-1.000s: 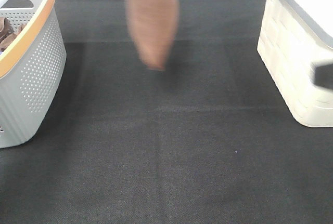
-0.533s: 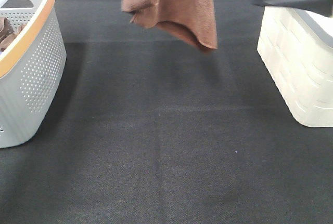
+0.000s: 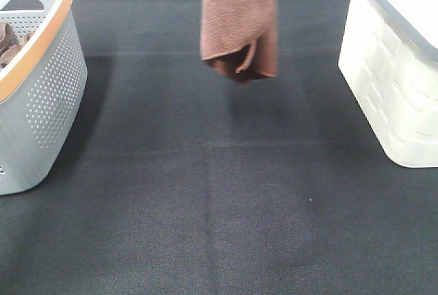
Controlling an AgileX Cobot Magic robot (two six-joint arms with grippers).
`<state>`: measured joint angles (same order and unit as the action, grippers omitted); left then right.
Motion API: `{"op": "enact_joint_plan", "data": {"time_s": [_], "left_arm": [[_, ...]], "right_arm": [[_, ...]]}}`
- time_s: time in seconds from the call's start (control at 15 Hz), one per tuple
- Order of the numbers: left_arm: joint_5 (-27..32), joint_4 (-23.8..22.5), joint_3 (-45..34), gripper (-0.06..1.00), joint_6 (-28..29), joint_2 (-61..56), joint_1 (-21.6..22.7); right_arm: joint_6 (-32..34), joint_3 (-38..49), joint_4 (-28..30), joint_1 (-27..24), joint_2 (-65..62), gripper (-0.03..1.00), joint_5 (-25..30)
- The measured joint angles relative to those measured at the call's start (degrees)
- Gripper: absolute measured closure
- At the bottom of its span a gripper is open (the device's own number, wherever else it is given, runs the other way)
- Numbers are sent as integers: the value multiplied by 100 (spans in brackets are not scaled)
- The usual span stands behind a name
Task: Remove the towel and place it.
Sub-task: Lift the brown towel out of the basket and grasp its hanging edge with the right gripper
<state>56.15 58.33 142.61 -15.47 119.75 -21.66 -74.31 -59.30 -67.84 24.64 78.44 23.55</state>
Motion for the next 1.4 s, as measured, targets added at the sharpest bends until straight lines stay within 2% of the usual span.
{"op": "enact_joint_plan", "data": {"time_s": [0.2,0.4,0.53,0.73,1.13,1.4], "left_arm": [[11,401,0,94,0,0,0],[-57,1226,0,94,-115,0,-17],[-115,1564,0,94,-286,0,-63],[-195,1707,0,94,-372,0,-74],[-201,1788,0,94,-453,0,-74],[-218,2235,0,94,-567,0,-74]], "right_arm": [[-11,0,0,0,189,32,-86],[-17,0,0,0,453,32,-86],[-17,0,0,0,527,32,-109],[-17,0,0,0,527,31,-447],[-17,0,0,0,527,20,-768],[-17,0,0,0,527,17,-779]]}}
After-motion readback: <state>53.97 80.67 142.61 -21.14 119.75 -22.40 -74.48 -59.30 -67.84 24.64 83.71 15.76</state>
